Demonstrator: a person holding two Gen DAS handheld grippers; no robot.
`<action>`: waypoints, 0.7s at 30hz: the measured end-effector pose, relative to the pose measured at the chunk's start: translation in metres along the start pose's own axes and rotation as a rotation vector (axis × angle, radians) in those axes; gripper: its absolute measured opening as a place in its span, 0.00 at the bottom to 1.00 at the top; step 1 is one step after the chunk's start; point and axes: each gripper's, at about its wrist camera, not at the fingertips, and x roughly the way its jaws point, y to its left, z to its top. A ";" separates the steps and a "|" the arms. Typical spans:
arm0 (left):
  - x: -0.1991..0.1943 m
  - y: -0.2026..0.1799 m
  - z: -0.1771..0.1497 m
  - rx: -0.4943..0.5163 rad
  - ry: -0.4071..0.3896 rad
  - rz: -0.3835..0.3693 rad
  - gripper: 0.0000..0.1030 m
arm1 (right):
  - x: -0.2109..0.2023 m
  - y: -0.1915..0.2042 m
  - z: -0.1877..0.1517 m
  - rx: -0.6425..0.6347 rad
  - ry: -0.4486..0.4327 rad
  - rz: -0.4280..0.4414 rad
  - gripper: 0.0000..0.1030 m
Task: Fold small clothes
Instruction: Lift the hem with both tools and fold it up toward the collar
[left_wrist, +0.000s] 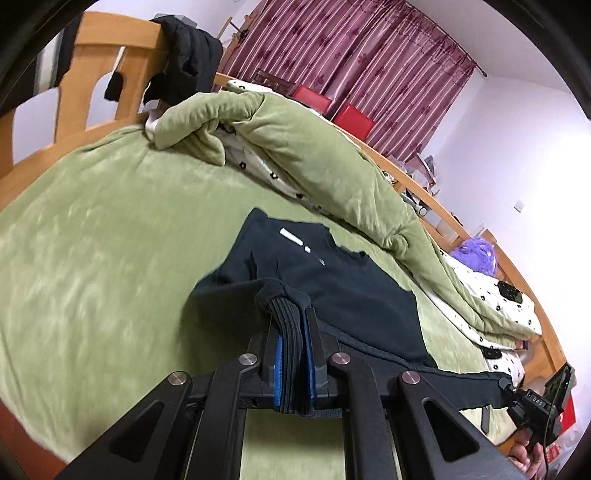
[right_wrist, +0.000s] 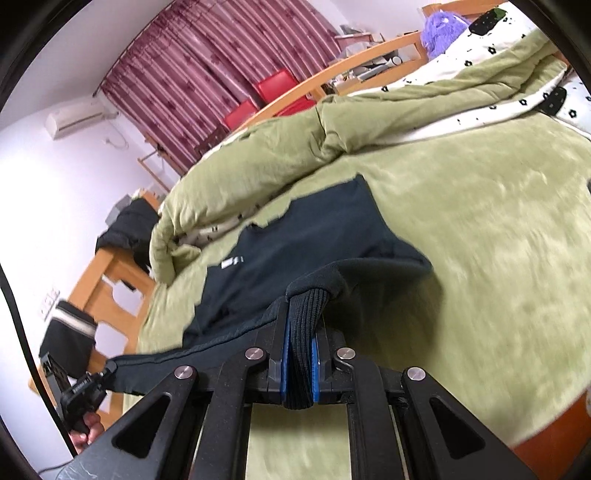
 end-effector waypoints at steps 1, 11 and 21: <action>0.009 -0.003 0.009 0.003 0.000 0.002 0.09 | 0.008 0.001 0.009 0.004 -0.002 -0.001 0.09; 0.104 -0.026 0.066 0.069 0.010 0.040 0.09 | 0.102 0.005 0.079 0.039 -0.004 -0.032 0.09; 0.202 -0.021 0.096 0.076 0.048 0.065 0.09 | 0.190 -0.016 0.126 0.041 0.000 -0.049 0.09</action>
